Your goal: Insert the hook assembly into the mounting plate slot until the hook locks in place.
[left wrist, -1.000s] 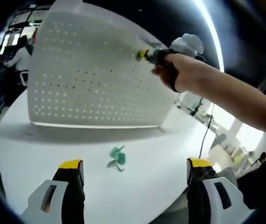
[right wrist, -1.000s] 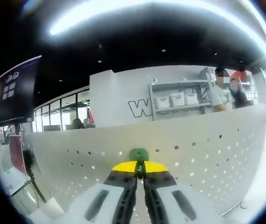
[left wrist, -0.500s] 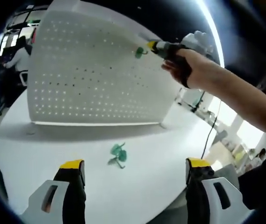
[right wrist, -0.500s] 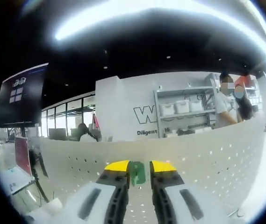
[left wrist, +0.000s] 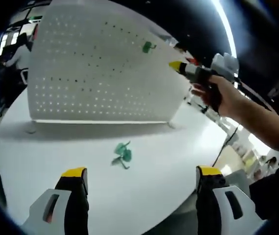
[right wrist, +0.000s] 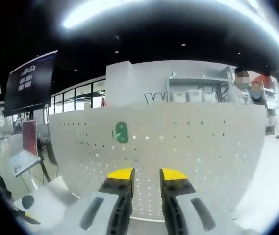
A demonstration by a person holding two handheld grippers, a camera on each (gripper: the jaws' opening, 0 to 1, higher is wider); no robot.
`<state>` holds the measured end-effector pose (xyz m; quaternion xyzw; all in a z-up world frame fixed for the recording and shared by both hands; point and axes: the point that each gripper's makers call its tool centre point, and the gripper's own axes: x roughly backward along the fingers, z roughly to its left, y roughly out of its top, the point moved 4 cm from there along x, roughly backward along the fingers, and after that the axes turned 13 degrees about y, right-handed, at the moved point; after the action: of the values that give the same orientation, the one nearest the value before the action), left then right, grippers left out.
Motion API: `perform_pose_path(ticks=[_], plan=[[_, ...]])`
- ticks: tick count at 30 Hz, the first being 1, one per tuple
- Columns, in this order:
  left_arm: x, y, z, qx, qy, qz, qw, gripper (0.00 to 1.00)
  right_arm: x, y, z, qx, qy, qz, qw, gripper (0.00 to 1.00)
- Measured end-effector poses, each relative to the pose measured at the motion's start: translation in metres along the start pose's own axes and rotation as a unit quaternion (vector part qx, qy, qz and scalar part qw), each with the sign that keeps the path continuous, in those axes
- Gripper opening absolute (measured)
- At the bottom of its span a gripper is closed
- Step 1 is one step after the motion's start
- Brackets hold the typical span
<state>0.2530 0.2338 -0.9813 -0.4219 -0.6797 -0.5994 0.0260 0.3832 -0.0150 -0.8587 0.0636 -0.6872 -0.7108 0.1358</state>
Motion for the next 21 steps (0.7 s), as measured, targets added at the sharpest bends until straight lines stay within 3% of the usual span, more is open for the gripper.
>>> perform_pose_path(ticks=[8,21], plan=[[0.001,-0.006,-0.001,-0.003,0.001,0.010,0.9999,0.93,0.038,-0.050,-0.001,0.013,0.020,0.064,0.9977,0.18],[0.003,-0.023,0.002,-0.014,0.018,0.034,0.9992,0.93,0.082,-0.099,0.008,0.001,0.050,0.119,0.9916,0.20]])
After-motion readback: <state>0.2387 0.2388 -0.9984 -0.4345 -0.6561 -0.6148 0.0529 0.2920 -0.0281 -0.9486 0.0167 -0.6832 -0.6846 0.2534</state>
